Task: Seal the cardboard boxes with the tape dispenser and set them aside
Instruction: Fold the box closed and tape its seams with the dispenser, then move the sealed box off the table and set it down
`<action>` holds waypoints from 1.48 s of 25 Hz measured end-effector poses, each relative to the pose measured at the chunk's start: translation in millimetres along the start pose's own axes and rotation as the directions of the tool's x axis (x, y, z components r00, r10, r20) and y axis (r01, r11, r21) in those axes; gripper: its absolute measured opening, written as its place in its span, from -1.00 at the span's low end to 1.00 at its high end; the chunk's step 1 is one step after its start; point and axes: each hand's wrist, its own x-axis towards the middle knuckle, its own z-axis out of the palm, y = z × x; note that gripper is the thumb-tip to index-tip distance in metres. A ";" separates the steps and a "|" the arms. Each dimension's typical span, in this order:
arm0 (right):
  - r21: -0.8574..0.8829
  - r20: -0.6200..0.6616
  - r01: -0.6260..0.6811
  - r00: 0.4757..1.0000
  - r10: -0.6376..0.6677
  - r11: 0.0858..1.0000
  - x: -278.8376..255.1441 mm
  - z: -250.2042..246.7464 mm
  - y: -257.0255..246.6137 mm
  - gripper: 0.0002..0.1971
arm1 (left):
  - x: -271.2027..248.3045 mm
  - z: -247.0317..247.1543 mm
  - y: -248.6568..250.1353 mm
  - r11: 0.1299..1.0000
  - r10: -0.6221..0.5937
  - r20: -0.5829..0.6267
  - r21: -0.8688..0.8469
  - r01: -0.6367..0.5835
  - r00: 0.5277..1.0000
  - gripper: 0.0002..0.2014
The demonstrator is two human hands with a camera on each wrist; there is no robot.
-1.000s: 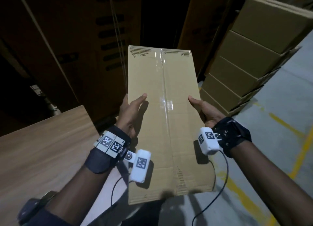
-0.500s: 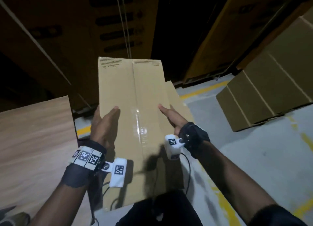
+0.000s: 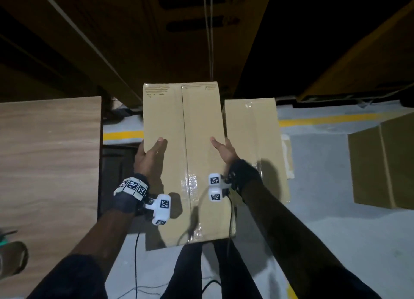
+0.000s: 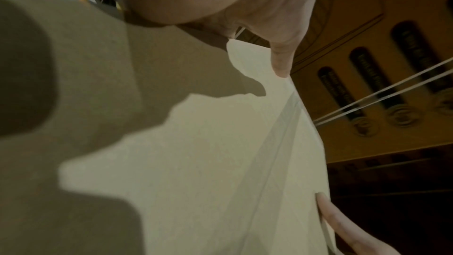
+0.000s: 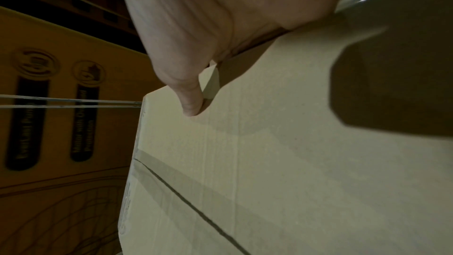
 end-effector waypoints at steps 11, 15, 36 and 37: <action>0.024 -0.090 0.042 0.995 -0.040 0.999 90.5 -6.2 20.3 -0.29 | 83.5 63.0 -48.8 1.000 -0.015 -0.066 -0.018 0.014 0.998 -0.45; 0.028 -0.112 0.047 0.993 -0.043 0.999 89.8 2.9 28.0 -0.23 | 99.2 52.4 -67.1 0.982 0.032 -0.074 0.187 -0.017 0.997 -0.32; 0.143 0.249 0.146 0.952 -0.179 0.979 -189.8 2.8 -41.9 -0.70 | -156.0 -28.1 16.0 0.746 0.592 0.245 0.193 -0.637 0.768 -0.89; 0.103 0.266 0.191 0.940 -0.212 0.976 -201.6 20.6 -44.3 -0.72 | -162.7 -45.2 13.5 0.739 0.601 0.246 0.191 -0.646 0.760 -0.90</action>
